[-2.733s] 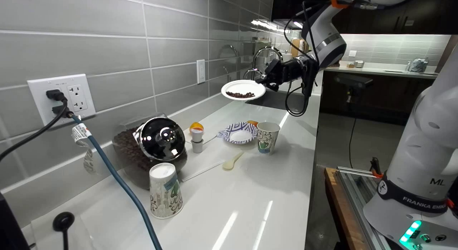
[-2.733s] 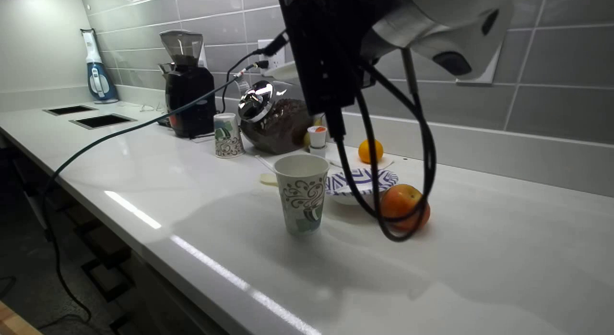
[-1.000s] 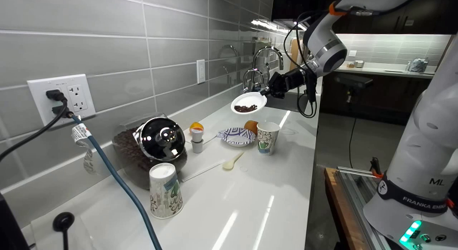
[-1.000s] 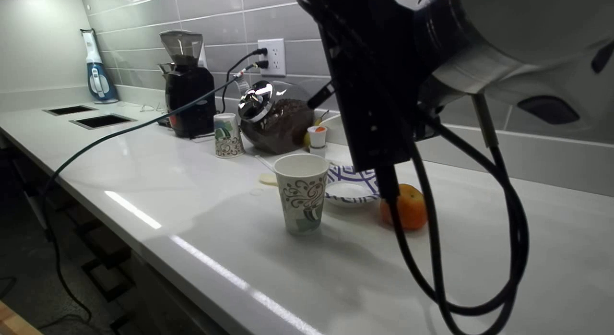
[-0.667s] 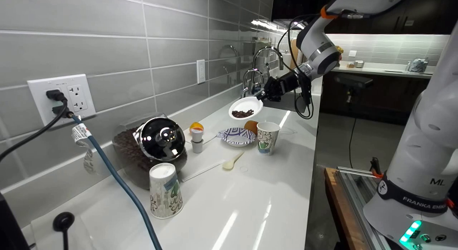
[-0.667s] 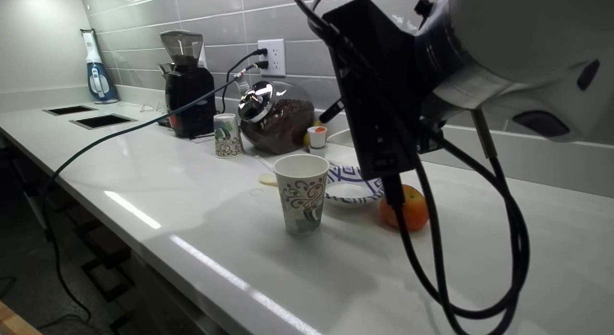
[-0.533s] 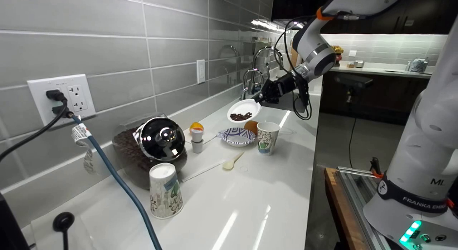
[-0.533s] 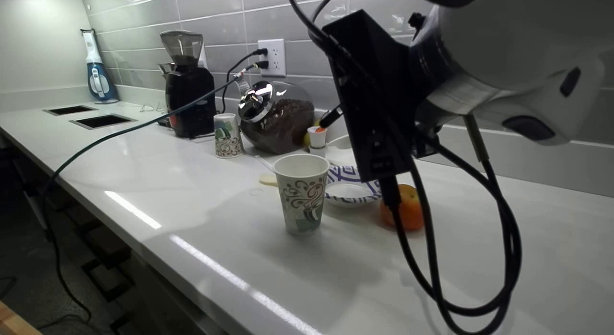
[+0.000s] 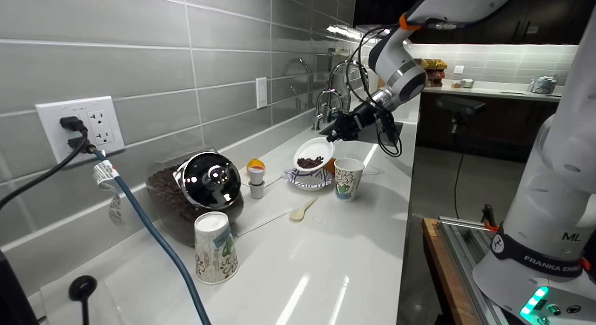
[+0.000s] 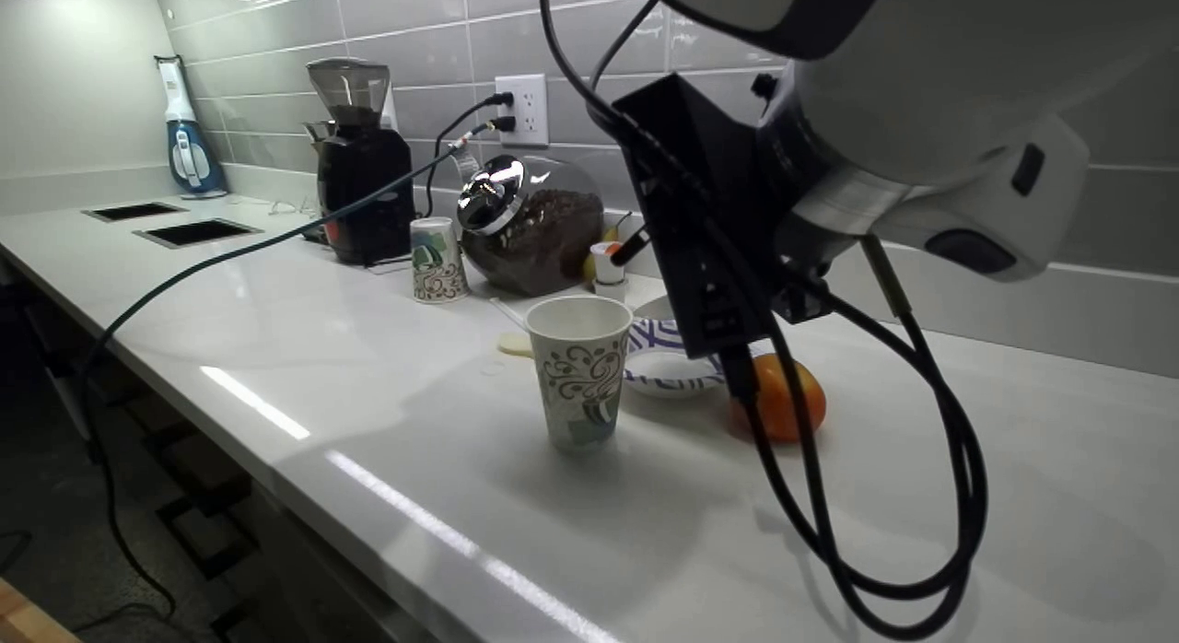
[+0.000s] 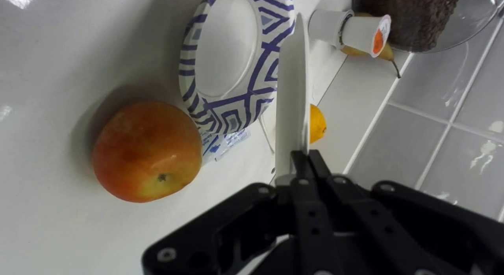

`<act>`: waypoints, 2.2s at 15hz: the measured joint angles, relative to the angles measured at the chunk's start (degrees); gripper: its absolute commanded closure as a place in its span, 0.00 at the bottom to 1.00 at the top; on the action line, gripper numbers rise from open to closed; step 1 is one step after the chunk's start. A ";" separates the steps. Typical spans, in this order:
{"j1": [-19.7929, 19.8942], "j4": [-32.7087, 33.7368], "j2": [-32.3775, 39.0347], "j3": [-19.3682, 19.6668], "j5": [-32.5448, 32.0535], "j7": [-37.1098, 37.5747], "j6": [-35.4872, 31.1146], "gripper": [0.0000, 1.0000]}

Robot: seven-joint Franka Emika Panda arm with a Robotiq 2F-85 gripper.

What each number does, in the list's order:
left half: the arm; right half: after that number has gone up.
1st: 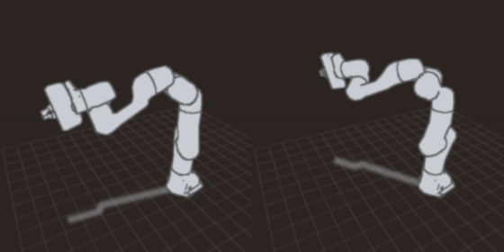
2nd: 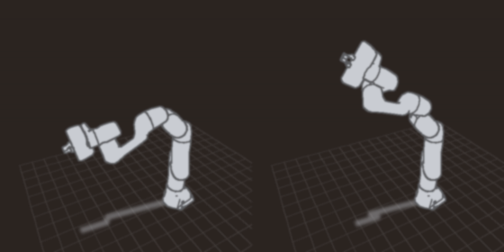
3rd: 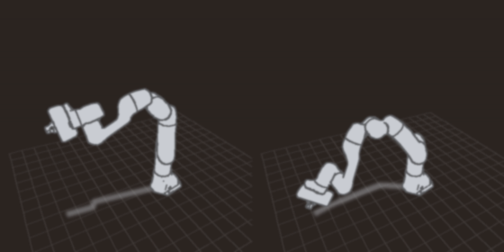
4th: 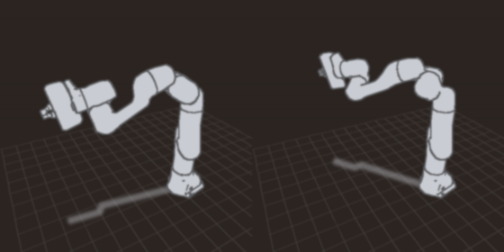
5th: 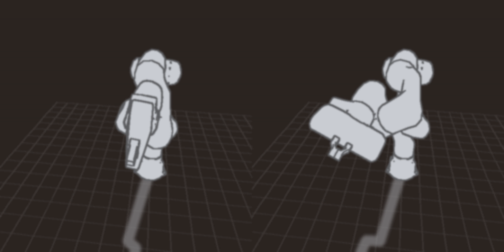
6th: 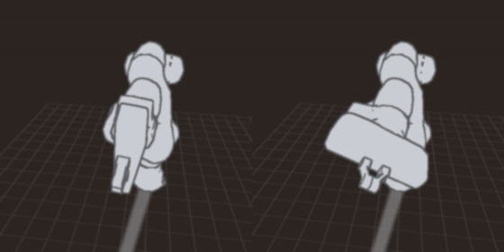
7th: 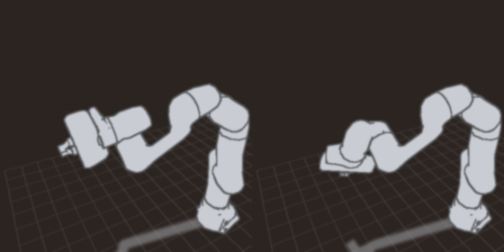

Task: Pour the beans on the plate into the cup

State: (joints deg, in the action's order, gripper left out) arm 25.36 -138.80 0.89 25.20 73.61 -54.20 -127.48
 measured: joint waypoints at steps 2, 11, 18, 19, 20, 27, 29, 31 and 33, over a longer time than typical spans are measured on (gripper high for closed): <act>-0.38 0.00 0.00 -0.39 -0.05 0.51 -1.82 0.97; -2.44 -0.01 0.00 -2.40 -2.02 5.46 -9.46 0.97; -3.86 -0.17 -0.76 -3.80 -11.57 14.41 -13.71 0.97; -3.96 -0.18 -1.03 -3.96 -12.69 15.45 -13.99 0.97; -4.02 -0.20 -1.34 -4.08 -13.85 16.48 -14.16 0.97; -4.06 -0.61 -4.14 -4.20 -20.21 21.09 -14.19 0.97; -4.13 -0.65 -5.05 -4.26 -22.66 22.82 -14.19 0.97; -4.34 -0.68 -5.84 -4.33 -25.45 24.69 -14.19 0.97; -4.66 -0.69 -6.47 -4.51 -28.22 26.52 -14.19 0.97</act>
State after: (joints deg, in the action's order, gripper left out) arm 20.70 -139.48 -5.58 20.68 45.39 -27.69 -141.67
